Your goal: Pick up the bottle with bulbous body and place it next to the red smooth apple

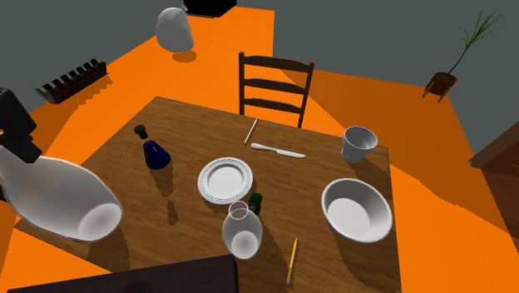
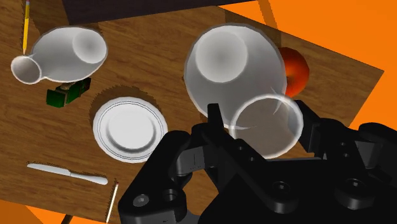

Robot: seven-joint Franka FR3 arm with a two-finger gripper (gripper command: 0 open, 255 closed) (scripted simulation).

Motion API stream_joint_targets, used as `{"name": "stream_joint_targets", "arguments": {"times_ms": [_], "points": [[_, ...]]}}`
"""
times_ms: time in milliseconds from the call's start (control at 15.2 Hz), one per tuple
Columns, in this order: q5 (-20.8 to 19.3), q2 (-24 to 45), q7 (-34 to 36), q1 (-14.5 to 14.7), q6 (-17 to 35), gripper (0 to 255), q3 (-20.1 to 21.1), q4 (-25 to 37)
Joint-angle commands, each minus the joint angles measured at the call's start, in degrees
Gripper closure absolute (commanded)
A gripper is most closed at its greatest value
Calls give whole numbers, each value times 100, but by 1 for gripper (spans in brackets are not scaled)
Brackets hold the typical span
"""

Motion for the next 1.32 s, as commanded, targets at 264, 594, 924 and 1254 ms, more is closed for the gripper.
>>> {"name": "stream_joint_targets", "arguments": {"times_ms": [264,594,924,1254], "points": [[13,42,-4,6,483,255,13,-436],[23,135,-13,9,908,255,20,-766],[33,277,-23,13,1354,255,26,-1071],[45,471,-34,17,1825,255,33,-1347]]}}
